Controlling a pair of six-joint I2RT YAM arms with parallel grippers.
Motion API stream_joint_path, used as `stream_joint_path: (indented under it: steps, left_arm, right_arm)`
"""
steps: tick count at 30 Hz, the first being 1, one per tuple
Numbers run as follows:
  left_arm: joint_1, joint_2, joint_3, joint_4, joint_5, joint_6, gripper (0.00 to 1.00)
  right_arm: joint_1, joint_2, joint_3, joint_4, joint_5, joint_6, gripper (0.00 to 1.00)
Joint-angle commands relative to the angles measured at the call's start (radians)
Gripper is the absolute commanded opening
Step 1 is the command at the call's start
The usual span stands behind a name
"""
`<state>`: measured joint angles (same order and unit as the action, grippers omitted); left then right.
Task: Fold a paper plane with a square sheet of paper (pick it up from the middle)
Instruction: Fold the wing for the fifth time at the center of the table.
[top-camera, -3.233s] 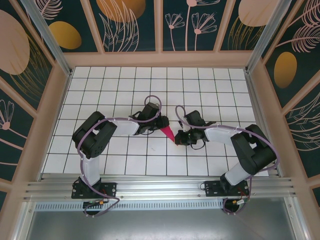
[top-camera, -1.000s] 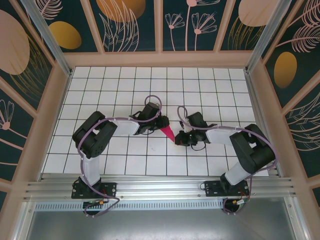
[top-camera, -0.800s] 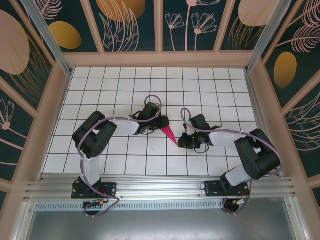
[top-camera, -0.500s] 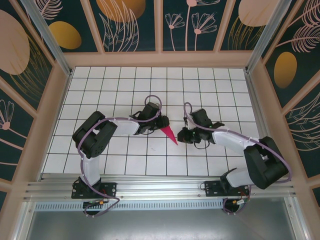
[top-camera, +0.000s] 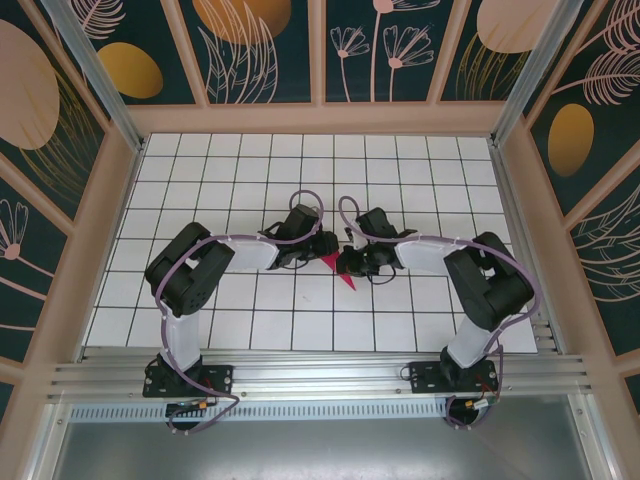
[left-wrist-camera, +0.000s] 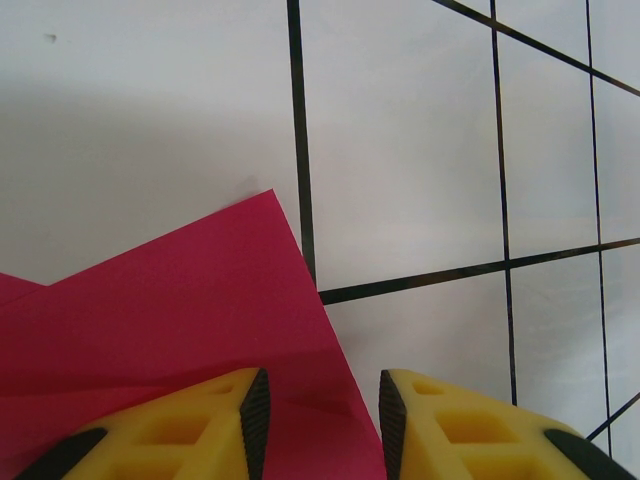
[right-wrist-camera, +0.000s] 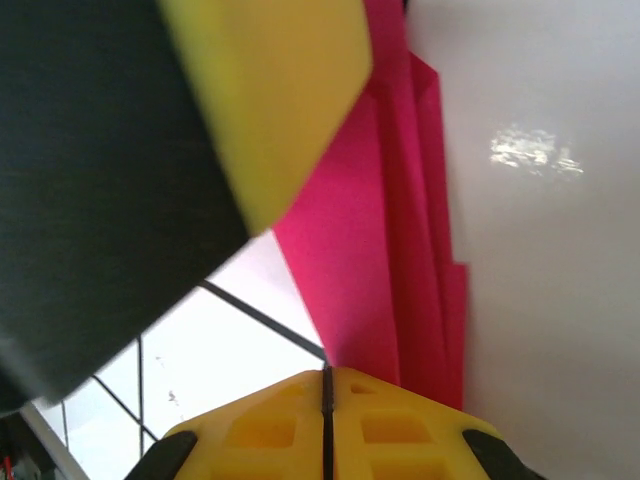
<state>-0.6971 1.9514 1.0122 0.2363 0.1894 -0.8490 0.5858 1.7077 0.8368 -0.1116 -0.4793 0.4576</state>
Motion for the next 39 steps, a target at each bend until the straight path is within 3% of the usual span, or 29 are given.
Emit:
stream_joint_path:
  steps: [1,6,12,19,31,39]
  left_arm:
    - [0.013,0.019,-0.001,-0.034,0.001,0.004,0.37]
    - [0.020,-0.039,-0.004,0.013,0.025,0.013,0.38]
    - [0.055,-0.143,-0.129,0.204,0.074,-0.015,0.41]
    - [0.055,-0.129,-0.221,0.360,0.150,-0.005,0.42]
    - [0.052,-0.069,-0.218,0.360,0.172,0.083,0.41]
    - [0.053,-0.028,-0.168,0.274,0.104,0.108,0.40]
  right_arm:
    - [-0.012,0.023,-0.017,0.024,0.000,-0.006,0.09]
    - [-0.032,0.024,-0.076,0.048,0.005,-0.003,0.09]
    - [-0.076,0.021,-0.144,0.119,-0.041,0.033,0.08]
    - [-0.095,0.029,-0.158,0.140,-0.060,0.072,0.08]
    - [-0.099,0.077,-0.147,0.107,-0.027,0.092,0.08]
    - [-0.099,0.084,-0.145,0.088,-0.020,0.086,0.08]
